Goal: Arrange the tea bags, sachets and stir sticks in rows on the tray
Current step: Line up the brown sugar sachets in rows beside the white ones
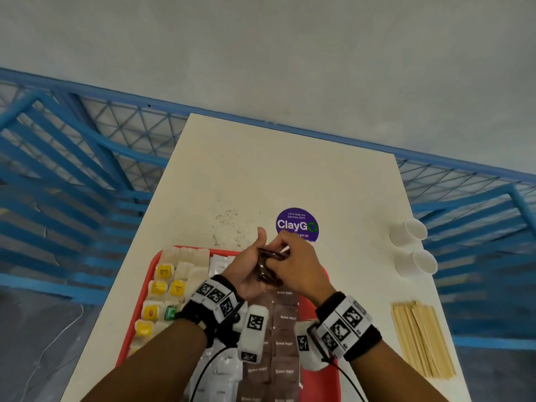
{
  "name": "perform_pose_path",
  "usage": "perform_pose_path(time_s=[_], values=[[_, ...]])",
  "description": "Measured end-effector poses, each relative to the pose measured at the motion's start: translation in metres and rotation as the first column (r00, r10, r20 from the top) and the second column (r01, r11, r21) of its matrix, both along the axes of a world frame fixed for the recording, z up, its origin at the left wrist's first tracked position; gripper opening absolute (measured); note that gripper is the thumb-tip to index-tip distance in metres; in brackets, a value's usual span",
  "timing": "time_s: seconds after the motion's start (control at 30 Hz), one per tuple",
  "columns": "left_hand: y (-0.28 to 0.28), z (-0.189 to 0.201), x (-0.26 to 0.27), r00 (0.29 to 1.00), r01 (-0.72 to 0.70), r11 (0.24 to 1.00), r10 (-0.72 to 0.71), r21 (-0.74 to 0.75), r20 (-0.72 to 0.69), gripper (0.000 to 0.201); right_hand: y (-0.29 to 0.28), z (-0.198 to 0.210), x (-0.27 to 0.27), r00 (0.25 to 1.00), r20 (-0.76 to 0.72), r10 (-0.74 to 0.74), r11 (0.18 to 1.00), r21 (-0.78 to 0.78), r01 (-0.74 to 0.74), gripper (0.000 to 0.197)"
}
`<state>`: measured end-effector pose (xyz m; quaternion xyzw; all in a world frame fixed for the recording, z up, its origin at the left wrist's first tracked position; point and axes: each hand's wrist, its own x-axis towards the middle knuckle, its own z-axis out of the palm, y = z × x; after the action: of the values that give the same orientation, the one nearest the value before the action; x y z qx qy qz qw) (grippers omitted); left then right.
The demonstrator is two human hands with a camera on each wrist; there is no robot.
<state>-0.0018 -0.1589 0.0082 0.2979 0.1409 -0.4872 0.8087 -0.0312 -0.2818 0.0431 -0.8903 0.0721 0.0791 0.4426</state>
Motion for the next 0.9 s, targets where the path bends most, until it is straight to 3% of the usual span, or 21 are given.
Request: perform_pose_path(time_s=[0.13, 0.27, 0.4, 0.53, 0.6, 0.67, 0.73, 0.9], values=[[-0.003, 0.008, -0.023, 0.994, -0.088, 0.996, 0.088, -0.006, -0.061, 0.07, 0.005, -0.004, -0.017, 0.987, 0.042, 0.158, 0.958, -0.25, -0.142, 0.015], [0.002, 0.014, -0.042, 0.995, -0.103, 0.993, 0.102, -0.051, -0.02, 0.083, 0.002, -0.003, -0.034, 0.974, -0.015, 0.225, 0.847, -0.491, -0.203, 0.025], [0.0, 0.014, -0.052, 0.994, -0.047, 0.998, 0.043, 0.035, 0.102, 0.048, 0.008, 0.006, -0.045, 0.968, -0.091, 0.232, 0.852, -0.462, -0.247, 0.028], [0.006, 0.003, -0.055, 0.988, -0.067, 0.994, 0.054, 0.087, 0.146, 0.022, -0.002, 0.026, -0.052, 0.968, -0.155, 0.2, 0.957, -0.182, -0.227, 0.036], [0.014, -0.002, -0.056, 0.984, -0.082, 0.996, 0.074, 0.047, 0.16, 0.029, -0.015, 0.034, -0.06, 0.981, -0.139, 0.133, 0.989, 0.077, -0.123, 0.045], [0.021, 0.002, -0.059, 0.975, -0.096, 0.994, 0.082, 0.058, 0.207, 0.042, -0.024, 0.036, -0.071, 0.992, -0.128, -0.001, 0.949, 0.313, 0.042, 0.052], [0.025, 0.01, -0.065, 0.949, -0.085, 0.992, 0.05, 0.098, 0.312, 0.045, -0.026, 0.032, -0.081, 0.985, -0.142, -0.101, 0.888, 0.434, 0.153, 0.051], [0.033, 0.032, -0.083, 0.919, -0.108, 0.984, 0.043, 0.145, 0.392, 0.008, -0.022, 0.025, -0.101, 0.976, -0.145, -0.161, 0.795, 0.567, 0.216, 0.041]])
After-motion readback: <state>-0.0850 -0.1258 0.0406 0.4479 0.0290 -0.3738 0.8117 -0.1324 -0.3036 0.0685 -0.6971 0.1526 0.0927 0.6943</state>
